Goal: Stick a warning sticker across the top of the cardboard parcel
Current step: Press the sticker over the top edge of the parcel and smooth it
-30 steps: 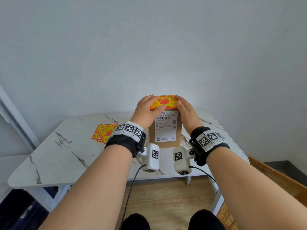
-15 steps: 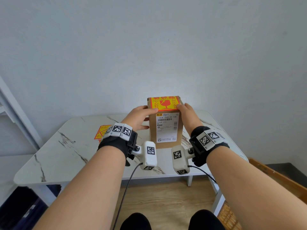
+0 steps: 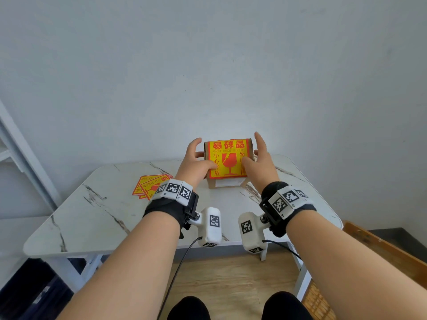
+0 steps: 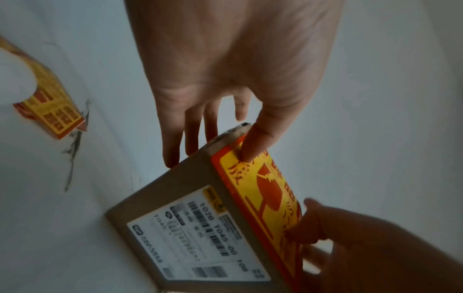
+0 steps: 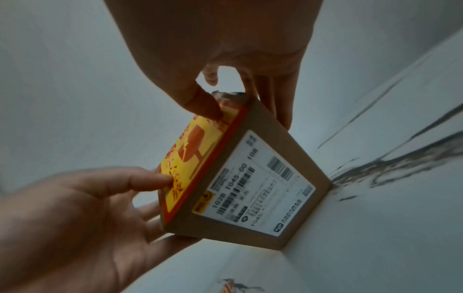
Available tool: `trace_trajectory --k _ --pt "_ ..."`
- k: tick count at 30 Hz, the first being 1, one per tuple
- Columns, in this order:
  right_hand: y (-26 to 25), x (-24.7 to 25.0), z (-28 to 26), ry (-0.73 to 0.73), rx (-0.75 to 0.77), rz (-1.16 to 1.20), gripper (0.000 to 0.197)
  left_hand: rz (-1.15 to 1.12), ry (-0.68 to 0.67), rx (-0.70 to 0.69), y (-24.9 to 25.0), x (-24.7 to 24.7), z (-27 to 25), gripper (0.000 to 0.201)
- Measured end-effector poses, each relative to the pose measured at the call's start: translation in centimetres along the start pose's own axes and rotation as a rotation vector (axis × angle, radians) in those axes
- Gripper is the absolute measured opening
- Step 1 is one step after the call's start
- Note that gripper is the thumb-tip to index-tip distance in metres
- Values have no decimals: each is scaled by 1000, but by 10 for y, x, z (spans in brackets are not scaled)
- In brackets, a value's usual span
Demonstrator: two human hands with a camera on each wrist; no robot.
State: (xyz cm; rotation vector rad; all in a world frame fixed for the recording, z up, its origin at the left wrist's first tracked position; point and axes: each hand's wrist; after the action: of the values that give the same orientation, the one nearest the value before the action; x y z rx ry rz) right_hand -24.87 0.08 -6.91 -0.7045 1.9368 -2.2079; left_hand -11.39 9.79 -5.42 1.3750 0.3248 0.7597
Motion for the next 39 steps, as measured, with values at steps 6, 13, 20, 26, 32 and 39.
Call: trace_trajectory --k 6,13,20,26,32,39 --pt "4 -4 -6 69 186 -421 69 386 -112 -169 5 -12 -8 84" --pt "0 -2 -2 52 238 -626 60 495 -134 -158 6 -9 -3 73" --pt "-6 -2 2 43 192 -600 56 627 -190 -188 4 -13 0 75" --pt "-4 2 6 45 110 -425 68 637 -165 -213 3 -8 7 72" --pt "-8 10 15 139 42 -213 67 452 0 -210 6 0 13 71" --pt "-18 8 21 138 31 -90 39 163 88 -90 13 2 23 40"
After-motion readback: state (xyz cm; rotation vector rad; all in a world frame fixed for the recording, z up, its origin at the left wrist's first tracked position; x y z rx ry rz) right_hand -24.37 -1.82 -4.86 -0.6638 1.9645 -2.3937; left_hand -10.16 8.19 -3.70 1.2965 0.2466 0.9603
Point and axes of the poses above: each hand's wrist, its own z-axis towards the middle knuckle, its own x-axis out of the back of the hand, y = z × x, and after that the axes turned 8 degrees about -x, right-handed
